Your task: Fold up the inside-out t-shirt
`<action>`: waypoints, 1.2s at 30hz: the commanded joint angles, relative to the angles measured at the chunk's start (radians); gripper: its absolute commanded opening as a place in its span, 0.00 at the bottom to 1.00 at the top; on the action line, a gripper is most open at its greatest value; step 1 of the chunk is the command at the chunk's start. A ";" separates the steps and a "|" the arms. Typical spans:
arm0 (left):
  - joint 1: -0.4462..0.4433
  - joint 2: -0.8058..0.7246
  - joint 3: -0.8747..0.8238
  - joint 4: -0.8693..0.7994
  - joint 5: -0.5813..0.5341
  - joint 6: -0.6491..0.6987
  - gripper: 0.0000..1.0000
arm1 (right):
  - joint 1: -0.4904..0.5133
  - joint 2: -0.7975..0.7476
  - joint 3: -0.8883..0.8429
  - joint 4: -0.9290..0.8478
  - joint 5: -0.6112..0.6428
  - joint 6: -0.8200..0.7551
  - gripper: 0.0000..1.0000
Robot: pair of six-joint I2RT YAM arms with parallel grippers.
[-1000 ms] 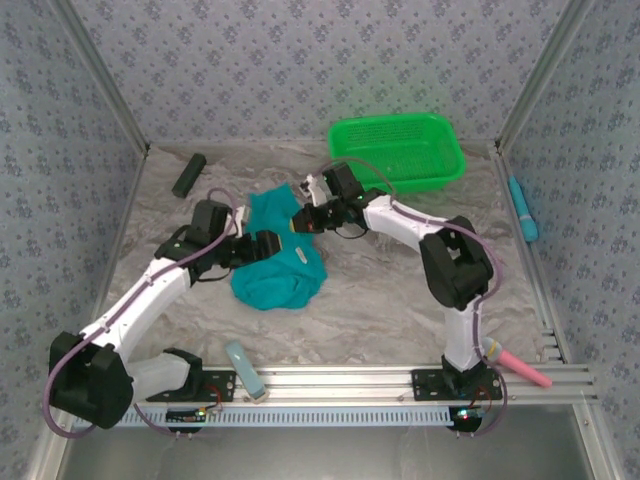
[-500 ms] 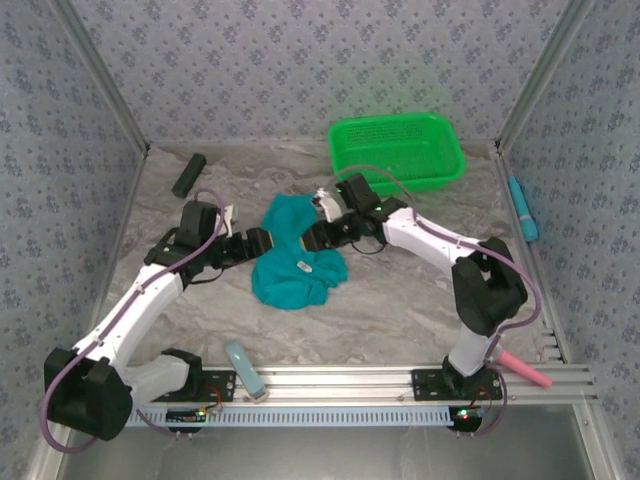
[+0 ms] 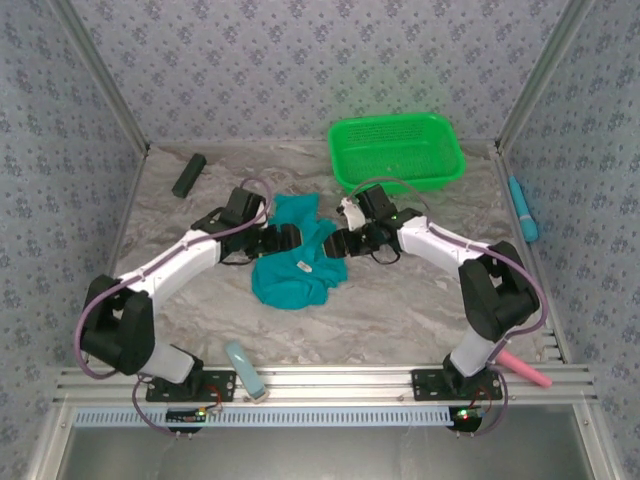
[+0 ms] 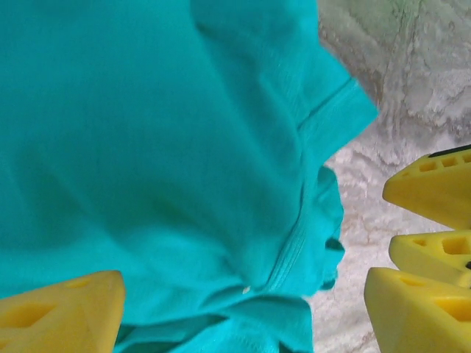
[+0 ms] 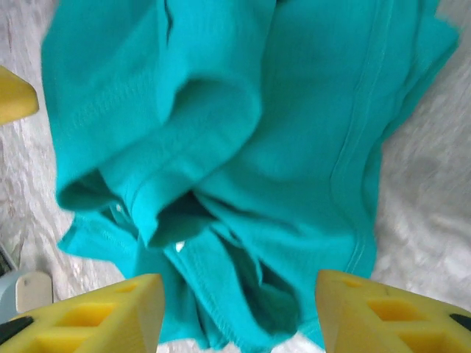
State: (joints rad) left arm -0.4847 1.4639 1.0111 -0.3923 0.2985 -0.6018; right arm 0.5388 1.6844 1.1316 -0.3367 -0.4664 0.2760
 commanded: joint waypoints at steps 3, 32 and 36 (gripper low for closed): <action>0.009 0.033 0.044 0.012 -0.040 0.015 0.56 | 0.007 0.134 0.189 0.099 0.028 -0.005 0.58; 0.307 -0.157 -0.215 -0.058 0.146 -0.022 0.89 | 0.203 0.033 0.200 -0.115 -0.179 -0.053 0.55; 0.251 -0.098 -0.212 -0.105 0.072 0.012 0.84 | 0.140 0.098 0.289 -0.159 -0.035 -0.023 0.59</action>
State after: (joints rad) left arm -0.2047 1.3407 0.7940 -0.4530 0.4107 -0.6163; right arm 0.6868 1.7664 1.3457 -0.4377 -0.6132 0.2317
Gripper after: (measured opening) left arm 0.841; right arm 0.588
